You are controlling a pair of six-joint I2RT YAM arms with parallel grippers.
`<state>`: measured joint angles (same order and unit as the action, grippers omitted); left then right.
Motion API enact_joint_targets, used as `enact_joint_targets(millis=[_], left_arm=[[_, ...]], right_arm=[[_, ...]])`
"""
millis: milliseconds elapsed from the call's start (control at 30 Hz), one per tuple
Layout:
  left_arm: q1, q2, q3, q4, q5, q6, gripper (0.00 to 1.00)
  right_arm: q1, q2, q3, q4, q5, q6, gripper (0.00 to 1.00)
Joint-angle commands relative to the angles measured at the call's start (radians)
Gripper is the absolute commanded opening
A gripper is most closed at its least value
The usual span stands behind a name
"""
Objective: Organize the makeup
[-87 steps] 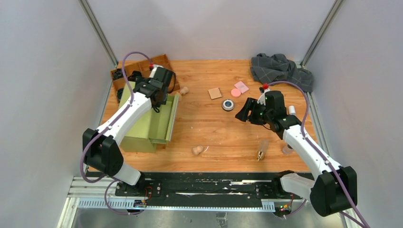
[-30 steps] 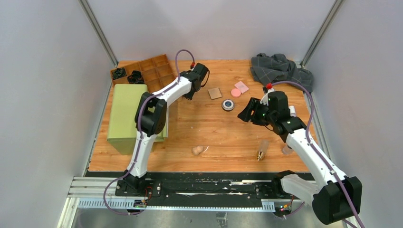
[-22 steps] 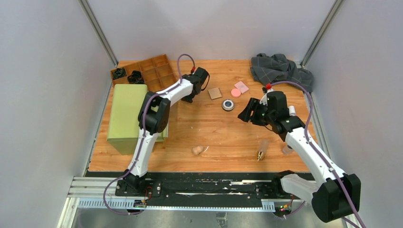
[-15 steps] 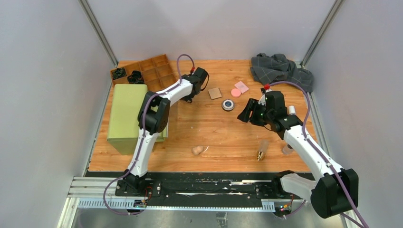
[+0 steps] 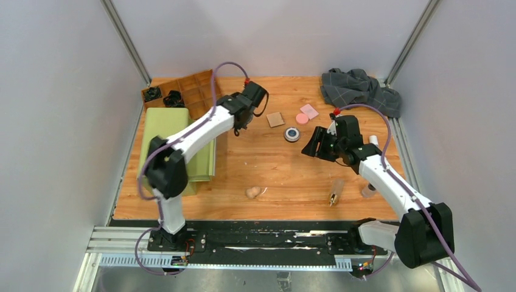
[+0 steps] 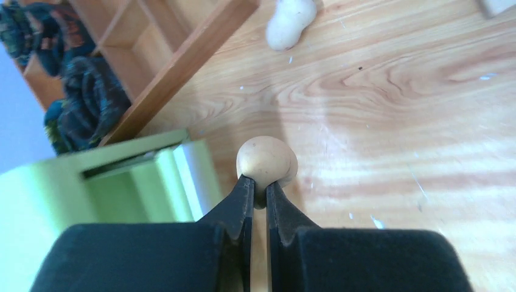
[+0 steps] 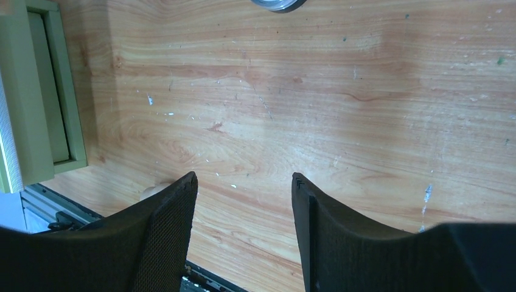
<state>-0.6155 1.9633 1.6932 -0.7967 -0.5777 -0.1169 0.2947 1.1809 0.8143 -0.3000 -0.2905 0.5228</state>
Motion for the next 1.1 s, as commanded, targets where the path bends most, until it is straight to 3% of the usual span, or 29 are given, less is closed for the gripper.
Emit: enact_joint_targets(millis=[0, 167, 333, 367, 433, 500, 533, 633, 733, 933, 1067], left_arm=[[0.003, -0.278, -0.087, -0.072, -0.017, -0.074, 0.00], [0.042, -0.444, -0.240, -0.147, -0.058, -0.118, 0.02], [0.109, -0.509, -0.371, -0.134, -0.039, -0.157, 0.03], [0.112, -0.509, -0.378, -0.135, -0.054, -0.162, 0.07], [0.113, -0.511, -0.385, -0.134, -0.088, -0.175, 0.26], [0.114, -0.523, -0.381, -0.135, -0.106, -0.176, 0.75], [0.113, -0.530, -0.368, -0.134, -0.102, -0.173, 0.80], [0.090, -0.539, -0.295, -0.137, -0.052, -0.110, 0.83], [-0.014, -0.486, -0.189, -0.153, -0.149, -0.041, 0.84], [-0.053, -0.247, 0.059, -0.135, -0.039, 0.005, 0.88], [-0.052, -0.060, 0.189, -0.067, -0.053, 0.061, 0.93]], right_arm=[[0.011, 0.011, 0.019, 0.023, -0.025, -0.016, 0.58], [0.012, 0.006, -0.016, 0.060, -0.030, 0.010, 0.58], [0.013, 0.014, -0.031, 0.081, -0.054, 0.022, 0.57], [0.012, 0.007, -0.036, 0.077, -0.051, 0.023, 0.57], [0.012, -0.006, -0.045, 0.068, -0.045, 0.021, 0.57], [0.012, -0.021, -0.052, 0.059, -0.042, 0.018, 0.57], [0.012, -0.030, -0.057, 0.055, -0.038, 0.018, 0.57], [0.012, -0.066, -0.071, 0.044, -0.011, 0.023, 0.57], [0.012, -0.119, -0.083, 0.043, 0.023, 0.029, 0.57], [0.013, -0.161, -0.072, 0.012, 0.049, 0.020, 0.57], [0.012, -0.176, -0.053, -0.032, 0.048, 0.004, 0.57]])
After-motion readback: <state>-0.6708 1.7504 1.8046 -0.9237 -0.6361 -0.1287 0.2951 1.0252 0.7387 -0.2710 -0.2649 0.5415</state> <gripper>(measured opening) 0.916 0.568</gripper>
